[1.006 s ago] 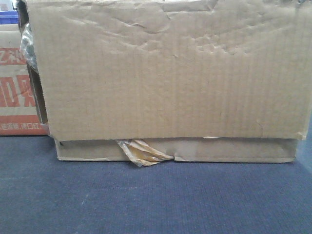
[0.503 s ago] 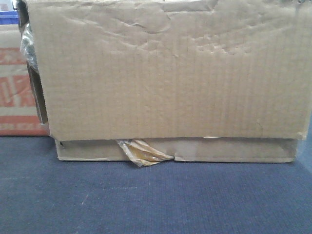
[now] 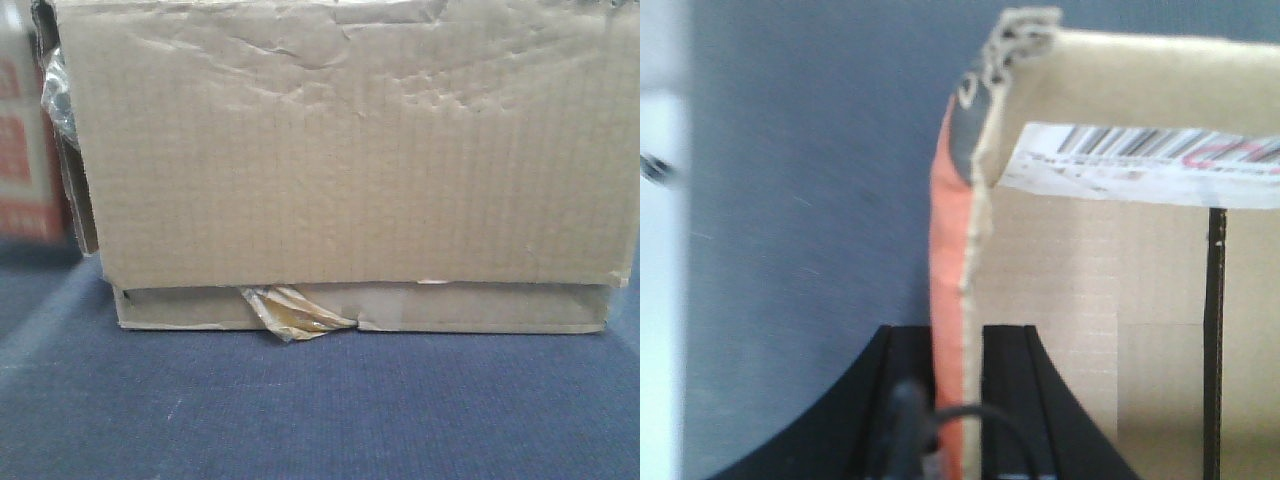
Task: Stack two boxes on right shelf middle
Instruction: 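Clamp the box stack between the left and right grippers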
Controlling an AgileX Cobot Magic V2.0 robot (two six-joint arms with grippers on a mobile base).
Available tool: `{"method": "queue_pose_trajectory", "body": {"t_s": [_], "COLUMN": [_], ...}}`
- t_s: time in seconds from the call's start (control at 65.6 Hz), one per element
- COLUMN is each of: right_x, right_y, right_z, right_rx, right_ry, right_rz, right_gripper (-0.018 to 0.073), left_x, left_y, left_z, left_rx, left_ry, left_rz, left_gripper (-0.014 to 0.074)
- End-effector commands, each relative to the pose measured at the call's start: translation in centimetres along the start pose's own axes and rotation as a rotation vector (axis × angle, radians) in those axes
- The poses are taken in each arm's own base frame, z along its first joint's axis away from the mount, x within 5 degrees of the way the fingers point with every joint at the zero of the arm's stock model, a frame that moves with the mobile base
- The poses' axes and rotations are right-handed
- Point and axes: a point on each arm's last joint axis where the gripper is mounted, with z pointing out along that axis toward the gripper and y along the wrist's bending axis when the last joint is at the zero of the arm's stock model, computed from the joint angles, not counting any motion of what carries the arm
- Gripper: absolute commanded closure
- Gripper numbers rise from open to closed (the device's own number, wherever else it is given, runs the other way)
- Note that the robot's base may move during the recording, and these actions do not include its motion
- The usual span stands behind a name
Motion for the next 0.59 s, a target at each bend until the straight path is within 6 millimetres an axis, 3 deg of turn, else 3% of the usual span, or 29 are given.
{"method": "queue_pose_trajectory", "body": {"t_s": [0.0, 0.168, 0.289, 0.472, 0.579], "right_x": [-0.5, -0.5, -0.5, -0.5, -0.5], "right_y": [0.0, 0.0, 0.0, 0.0, 0.0], "right_z": [0.1, 0.1, 0.1, 0.1, 0.1], "right_rx": [0.004, 0.004, 0.004, 0.004, 0.002], "right_ry": [-0.033, -0.033, -0.033, -0.033, -0.033], "right_rz": [-0.004, -0.004, -0.004, -0.004, -0.004], "right_gripper": [0.0, 0.0, 0.0, 0.0, 0.0], "left_x": [-0.5, -1.1, -1.5, -2.4, -2.7], "left_y": [0.5, 0.9, -0.1, -3.8, -7.3], "left_z": [-4.6, -11.6, -15.7, -18.8, -19.6], "left_rx": [-0.025, -0.044, 0.011, 0.151, 0.25], "left_ry": [-0.13, -0.34, -0.475, -0.596, -0.647], "left_rz": [-0.048, -0.119, -0.123, -0.047, 0.029], "left_gripper": [0.0708, 0.0708, 0.0708, 0.0708, 0.0708]}}
